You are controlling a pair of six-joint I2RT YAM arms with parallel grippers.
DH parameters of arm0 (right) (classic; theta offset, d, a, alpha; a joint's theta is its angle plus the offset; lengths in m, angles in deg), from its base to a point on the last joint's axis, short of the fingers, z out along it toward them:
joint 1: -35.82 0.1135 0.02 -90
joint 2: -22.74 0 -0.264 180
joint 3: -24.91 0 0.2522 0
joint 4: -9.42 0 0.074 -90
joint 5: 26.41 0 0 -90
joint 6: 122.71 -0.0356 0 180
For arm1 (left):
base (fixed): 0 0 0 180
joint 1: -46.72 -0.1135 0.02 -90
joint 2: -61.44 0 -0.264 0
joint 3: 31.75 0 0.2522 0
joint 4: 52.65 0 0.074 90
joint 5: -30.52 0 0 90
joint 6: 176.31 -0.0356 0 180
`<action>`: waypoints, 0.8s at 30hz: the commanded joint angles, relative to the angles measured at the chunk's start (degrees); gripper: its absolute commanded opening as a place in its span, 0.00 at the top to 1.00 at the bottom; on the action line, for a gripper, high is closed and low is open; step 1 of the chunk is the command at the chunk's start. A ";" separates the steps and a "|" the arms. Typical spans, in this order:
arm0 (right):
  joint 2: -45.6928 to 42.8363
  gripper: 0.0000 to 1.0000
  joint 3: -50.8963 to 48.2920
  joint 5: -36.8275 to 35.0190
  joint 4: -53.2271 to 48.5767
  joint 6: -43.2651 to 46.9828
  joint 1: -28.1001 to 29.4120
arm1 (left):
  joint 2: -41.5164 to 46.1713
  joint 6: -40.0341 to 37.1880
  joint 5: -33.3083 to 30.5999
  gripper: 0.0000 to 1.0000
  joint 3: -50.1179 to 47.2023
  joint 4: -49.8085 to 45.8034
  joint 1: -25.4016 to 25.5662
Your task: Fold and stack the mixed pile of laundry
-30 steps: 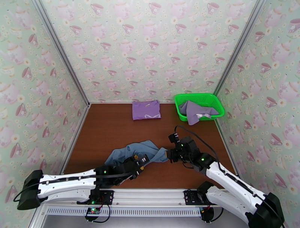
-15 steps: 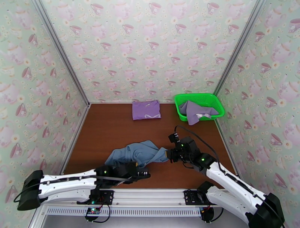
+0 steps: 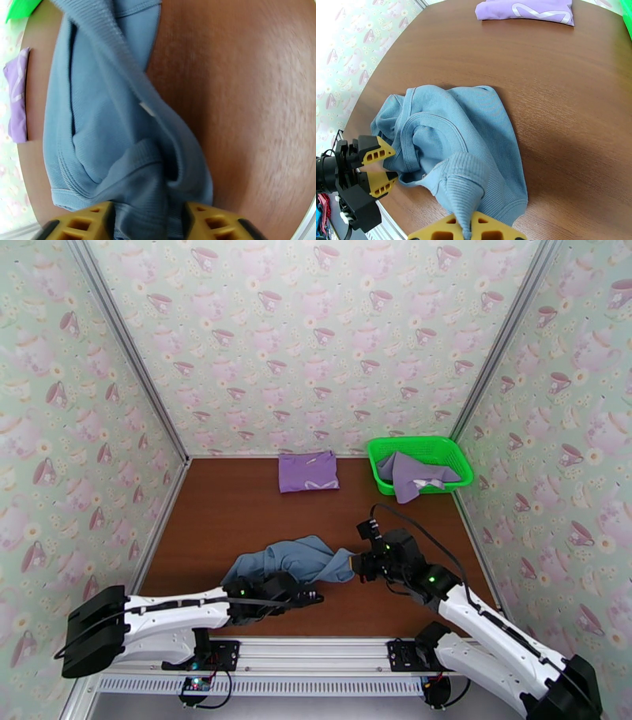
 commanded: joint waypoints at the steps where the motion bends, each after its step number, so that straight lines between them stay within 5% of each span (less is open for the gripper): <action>1: -0.54 1.00 -0.43 -0.38 0.24 -0.27 -0.09 | -0.27 0.41 -4.40 1.00 -1.10 3.39 -0.74; 6: -0.82 1.00 1.59 -1.06 -1.64 0.54 -0.10 | 5.32 -1.14 -14.02 1.00 1.69 5.50 -1.65; 11: -0.37 1.00 11.51 -2.74 -7.72 4.73 -0.12 | 14.14 -11.43 -22.51 1.00 15.22 10.19 -7.45; 18: 9.43 1.00 35.42 4.99 -12.83 9.44 0.11 | 15.41 -23.86 -15.50 1.00 35.61 17.64 -20.31; 24: 18.63 1.00 58.59 7.92 -18.24 13.26 1.58 | 13.37 -27.29 -9.22 1.00 47.40 19.18 -28.88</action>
